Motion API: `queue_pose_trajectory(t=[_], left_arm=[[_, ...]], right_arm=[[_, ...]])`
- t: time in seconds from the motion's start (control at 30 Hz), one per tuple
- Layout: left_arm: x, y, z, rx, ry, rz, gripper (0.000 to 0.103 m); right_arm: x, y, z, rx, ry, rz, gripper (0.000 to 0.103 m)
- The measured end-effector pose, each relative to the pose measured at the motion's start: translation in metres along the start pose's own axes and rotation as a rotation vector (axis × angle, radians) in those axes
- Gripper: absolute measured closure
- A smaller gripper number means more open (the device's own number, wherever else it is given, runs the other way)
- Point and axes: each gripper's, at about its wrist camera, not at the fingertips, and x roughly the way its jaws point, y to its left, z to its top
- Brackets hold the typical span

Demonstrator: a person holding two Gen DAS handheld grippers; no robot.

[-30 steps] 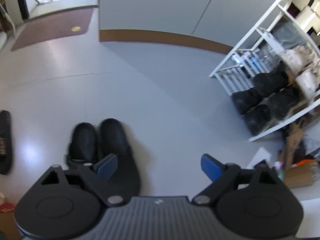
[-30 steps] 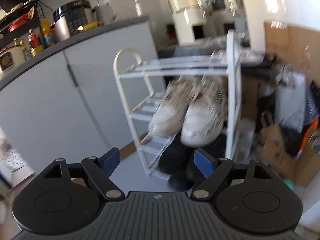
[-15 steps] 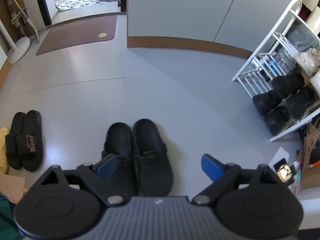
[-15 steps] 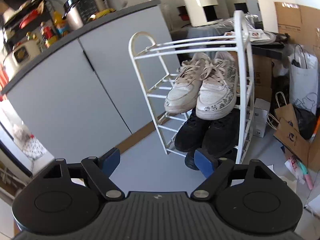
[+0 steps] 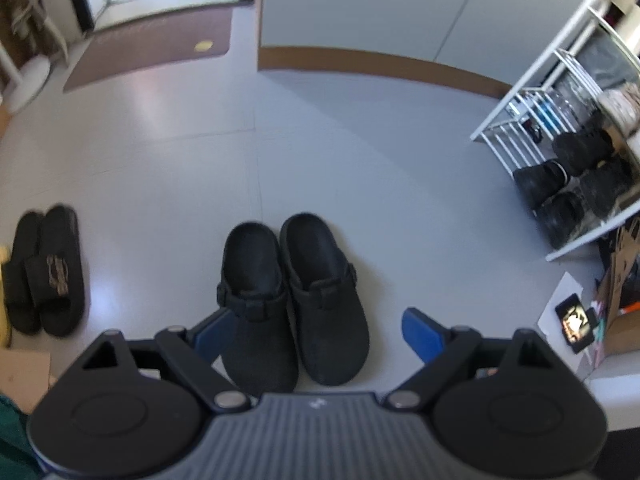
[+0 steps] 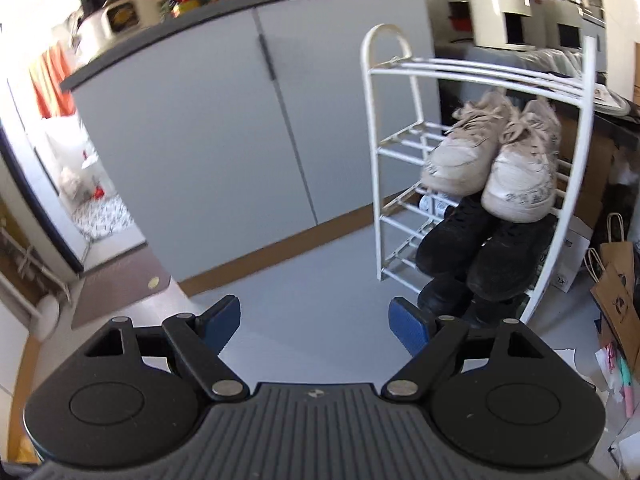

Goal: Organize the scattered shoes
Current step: 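Move the right gripper over to the black clogs on the floor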

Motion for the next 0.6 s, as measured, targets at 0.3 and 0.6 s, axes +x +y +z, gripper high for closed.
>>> queue_pose_trajectory(t=[0.3,0.6], left_arm=[[-0.01,-0.012,0.0,0.054,-0.022,-0.062,0.011],[-0.004,-0.021,0.001,0.079,-0.021,-0.016,0.011]], right_arm=[[0.024,0.043,-0.03,-0.086,0.13,0.07,0.018],[0.029,0.068,-0.054,-0.197,0.183,0.103,0.017]])
